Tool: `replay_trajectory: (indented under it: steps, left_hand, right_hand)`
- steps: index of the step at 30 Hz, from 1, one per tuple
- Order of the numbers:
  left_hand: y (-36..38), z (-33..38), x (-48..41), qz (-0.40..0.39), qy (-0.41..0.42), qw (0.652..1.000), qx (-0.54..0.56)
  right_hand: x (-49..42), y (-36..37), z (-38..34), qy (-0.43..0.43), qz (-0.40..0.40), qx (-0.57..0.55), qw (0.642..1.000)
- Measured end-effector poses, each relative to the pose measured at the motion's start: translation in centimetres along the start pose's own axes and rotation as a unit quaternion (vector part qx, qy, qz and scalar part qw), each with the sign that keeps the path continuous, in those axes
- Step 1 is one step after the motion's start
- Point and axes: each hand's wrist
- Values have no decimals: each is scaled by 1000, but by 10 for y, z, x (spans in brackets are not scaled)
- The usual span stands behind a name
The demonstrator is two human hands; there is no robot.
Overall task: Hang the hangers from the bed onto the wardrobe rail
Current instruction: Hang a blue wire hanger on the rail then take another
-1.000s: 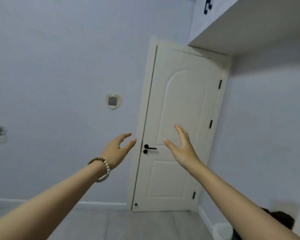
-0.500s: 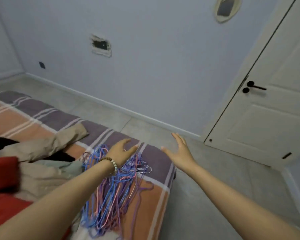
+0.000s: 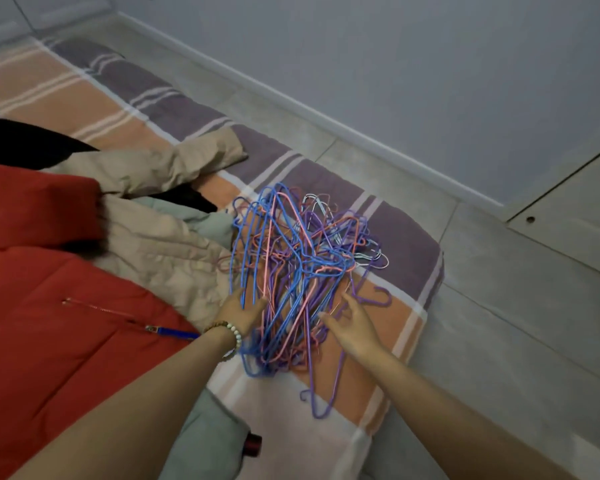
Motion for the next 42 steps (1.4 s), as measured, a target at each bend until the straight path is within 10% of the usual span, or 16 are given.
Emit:
replay_trajectory:
  steps: [11, 35, 42]
  left_hand:
    - [22, -76, -40, 12, -67, 996, 52]
    - [-8, -50, -20, 154, 162, 960, 168]
    - [-11, -64, -30, 48, 115, 992, -7]
  right_hand:
    - [-35, 98, 13, 75, -78, -141, 984]
    - [-35, 94, -37, 84, -168, -288, 939]
    - [-29, 96, -28, 81, -39, -183, 979]
Point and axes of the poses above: each hand's wrist, its own x-axis away from the middle knuckle, its own y-axis out of the palm, z = x × y, and after that the axes turned 11 degrees about x, right-handed
